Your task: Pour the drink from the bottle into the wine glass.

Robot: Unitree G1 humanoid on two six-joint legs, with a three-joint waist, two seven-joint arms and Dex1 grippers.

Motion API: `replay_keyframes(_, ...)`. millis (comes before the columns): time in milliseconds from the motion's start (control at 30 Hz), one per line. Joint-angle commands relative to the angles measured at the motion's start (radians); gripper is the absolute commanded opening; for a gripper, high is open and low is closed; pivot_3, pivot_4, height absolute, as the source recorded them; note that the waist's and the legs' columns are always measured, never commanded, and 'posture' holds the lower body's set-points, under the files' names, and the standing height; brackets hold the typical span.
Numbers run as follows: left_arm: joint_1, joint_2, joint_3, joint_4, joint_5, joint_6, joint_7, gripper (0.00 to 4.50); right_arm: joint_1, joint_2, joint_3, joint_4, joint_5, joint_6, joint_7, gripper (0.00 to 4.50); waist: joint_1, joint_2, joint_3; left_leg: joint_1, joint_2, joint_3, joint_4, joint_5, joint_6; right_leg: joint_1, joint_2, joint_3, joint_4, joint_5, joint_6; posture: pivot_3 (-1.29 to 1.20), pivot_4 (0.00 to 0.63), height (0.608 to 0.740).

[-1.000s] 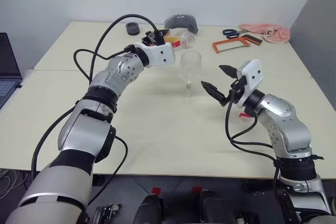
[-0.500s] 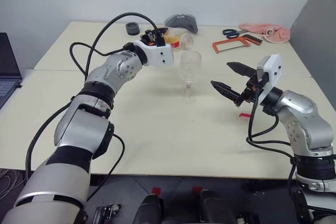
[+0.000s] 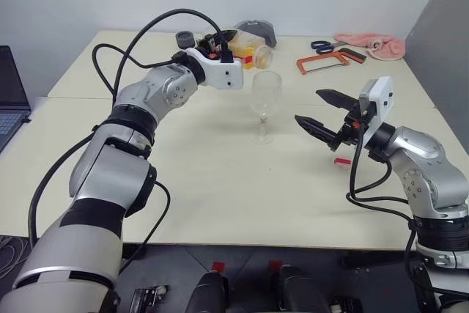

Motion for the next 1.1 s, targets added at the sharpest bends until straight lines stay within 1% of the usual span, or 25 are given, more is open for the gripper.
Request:
replay_keyframes(33, -0.054, 0.018, -0.005, -0.007, 0.010, -0.008, 0.038, 1.67, -0.001, -0.004, -0.008, -0.039, 0.009, -0.007, -0.004, 4.50, 0.000, 0.000, 0.000, 0.000, 0.000, 0.000, 0.000, 0.000, 0.000, 0.000, 0.000, 0.000, 0.000, 0.000, 0.000, 0.00, 0.150, 0.740)
replay_keyframes(1100, -0.114, 0.023, -0.065, 0.044, 0.074, 0.025, 0.112, 1.67, 0.020, 0.010, 0.023, -0.091, 0.026, 0.016, -0.026, 4.50, 0.000, 0.000, 0.000, 0.000, 0.000, 0.000, 0.000, 0.000, 0.000, 0.000, 0.000, 0.000, 0.000, 0.000, 0.000, 0.00, 0.150, 0.740)
